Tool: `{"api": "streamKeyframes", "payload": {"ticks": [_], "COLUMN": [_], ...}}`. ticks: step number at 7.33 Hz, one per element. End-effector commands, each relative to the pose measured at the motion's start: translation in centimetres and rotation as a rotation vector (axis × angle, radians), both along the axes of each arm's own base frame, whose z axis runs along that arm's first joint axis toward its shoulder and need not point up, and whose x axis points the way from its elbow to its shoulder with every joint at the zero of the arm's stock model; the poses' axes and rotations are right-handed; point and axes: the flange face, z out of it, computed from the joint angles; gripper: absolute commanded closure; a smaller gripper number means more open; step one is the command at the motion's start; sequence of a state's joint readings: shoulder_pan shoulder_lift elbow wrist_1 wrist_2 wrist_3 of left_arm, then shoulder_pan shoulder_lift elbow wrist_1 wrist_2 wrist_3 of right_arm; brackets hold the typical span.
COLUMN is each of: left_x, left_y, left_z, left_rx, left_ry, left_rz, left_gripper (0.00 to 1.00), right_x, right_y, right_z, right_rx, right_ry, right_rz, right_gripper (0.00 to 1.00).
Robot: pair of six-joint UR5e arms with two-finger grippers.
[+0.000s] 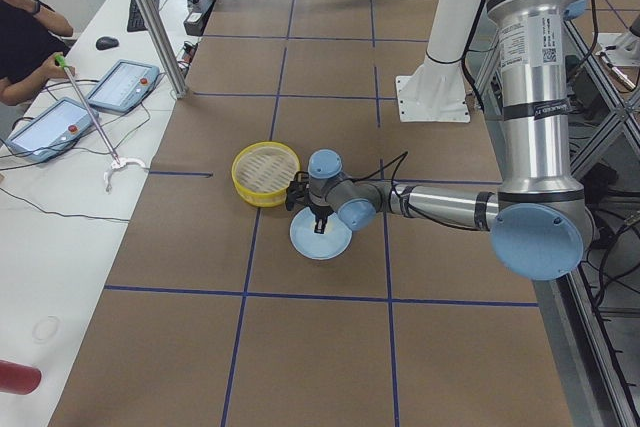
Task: Place bun in steamer
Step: 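Close the left gripper on the pale bun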
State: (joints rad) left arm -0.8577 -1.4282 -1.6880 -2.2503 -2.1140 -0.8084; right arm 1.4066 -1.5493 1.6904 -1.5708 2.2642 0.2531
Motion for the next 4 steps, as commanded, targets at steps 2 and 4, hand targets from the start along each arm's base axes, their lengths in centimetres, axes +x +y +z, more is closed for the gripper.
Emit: {"api": "streamKeyframes", "payload": {"ticks": [2, 4], "left_x": [-1.2, -2.7], "left_y": [0.6, 2.3], "left_z": [-0.7, -2.2], "left_rx": [0.006, 0.023], "left_ry": [0.003, 0.016], "left_rz": [-0.007, -0.004], "left_gripper": [0.72, 0.71], "right_x": [0.0, 0.0], "right_y": [0.0, 0.0], "right_z": [0.0, 0.0], "right_rx": [0.0, 0.0], "right_ry": [0.0, 0.0], "right_rz": [0.0, 0.0], "right_gripper": [0.0, 0.0]}}
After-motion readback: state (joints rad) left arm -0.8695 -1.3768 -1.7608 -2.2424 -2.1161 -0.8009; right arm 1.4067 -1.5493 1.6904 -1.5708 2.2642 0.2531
